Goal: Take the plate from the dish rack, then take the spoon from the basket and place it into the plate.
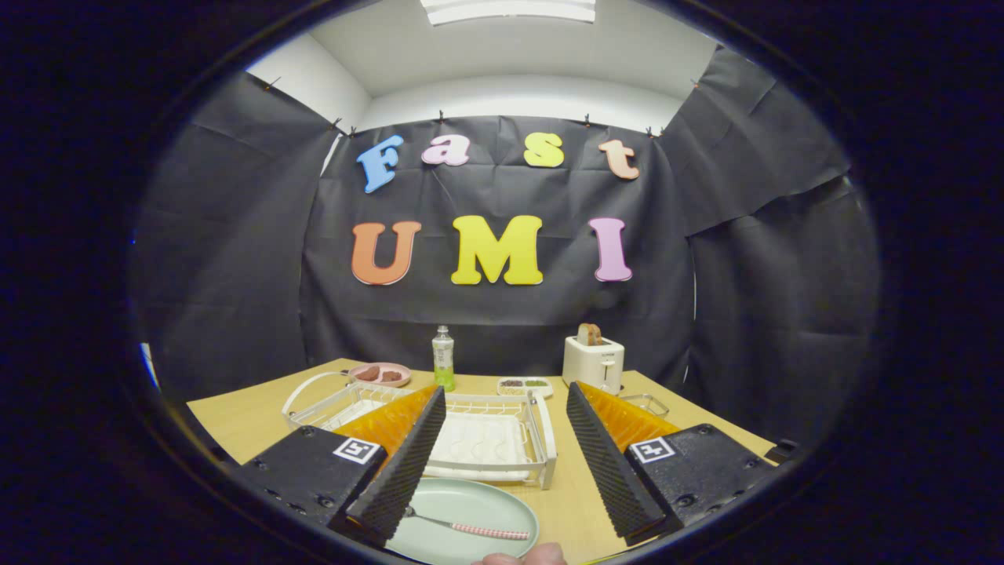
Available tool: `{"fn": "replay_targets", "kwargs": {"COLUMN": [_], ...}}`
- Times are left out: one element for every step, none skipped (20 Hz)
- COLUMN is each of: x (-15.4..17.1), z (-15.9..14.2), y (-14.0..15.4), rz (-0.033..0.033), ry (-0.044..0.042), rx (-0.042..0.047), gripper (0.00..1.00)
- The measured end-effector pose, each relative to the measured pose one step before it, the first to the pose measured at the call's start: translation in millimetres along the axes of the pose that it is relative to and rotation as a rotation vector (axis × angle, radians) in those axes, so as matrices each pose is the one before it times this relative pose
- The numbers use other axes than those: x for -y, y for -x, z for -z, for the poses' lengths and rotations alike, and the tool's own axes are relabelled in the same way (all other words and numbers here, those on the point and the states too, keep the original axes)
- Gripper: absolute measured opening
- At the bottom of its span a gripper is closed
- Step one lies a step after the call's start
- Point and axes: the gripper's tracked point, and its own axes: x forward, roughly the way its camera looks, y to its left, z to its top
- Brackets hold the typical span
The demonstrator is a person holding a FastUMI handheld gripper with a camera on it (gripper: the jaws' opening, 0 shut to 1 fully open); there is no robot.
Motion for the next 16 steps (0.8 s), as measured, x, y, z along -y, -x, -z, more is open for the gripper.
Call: {"fn": "replay_targets", "kwargs": {"x": [-3.55,-5.68,-2.48,-2.5,-3.66,-7.16,-7.77,-4.18,-1.71,-3.52,-5.41,-5.32,-3.35,0.01,0.2,-1.71], "z": [-2.69,-0.52,-0.99,-1.7,0.52,1.57,2.32,-0.66,-2.62,-4.98,-4.42,-4.6,-4.08,-4.72,-3.86,-2.72], "y": [-0.17,-0.13,0.86,0.77,0.83,1.45,0.1,-0.48,0.84,0.37,0.25,0.69,0.75,0.81,1.33,1.35], "rz": [0.00138,-0.00066,0.00425,0.00718,0.0041,-0.00766,-0.00956,-0.00085,0.00441,0.00083,-0.00148,-0.00836,-0.00387,0.00542,0.00421,-0.00006], "ry": [-0.01825,-0.01041,-0.00569,-0.00121,-0.0071,-0.0159,-0.00471,0.0099,0.01403,0.0048,-0.00691,-0.01263,-0.01159,-0.00384,0.00167,0.00841], "rx": [0.01064,-0.00544,0.00749,0.00773,0.00573,0.00347,-0.00137,0.0047,0.01038,0.01907,0.0167,0.0097,0.01011,0.01271,0.01169,0.0072], "gripper": [1.0,1.0,1.0,1.0,1.0,1.0,1.0,1.0,1.0,1.0,1.0,1.0,1.0,1.0,1.0,1.0]}}
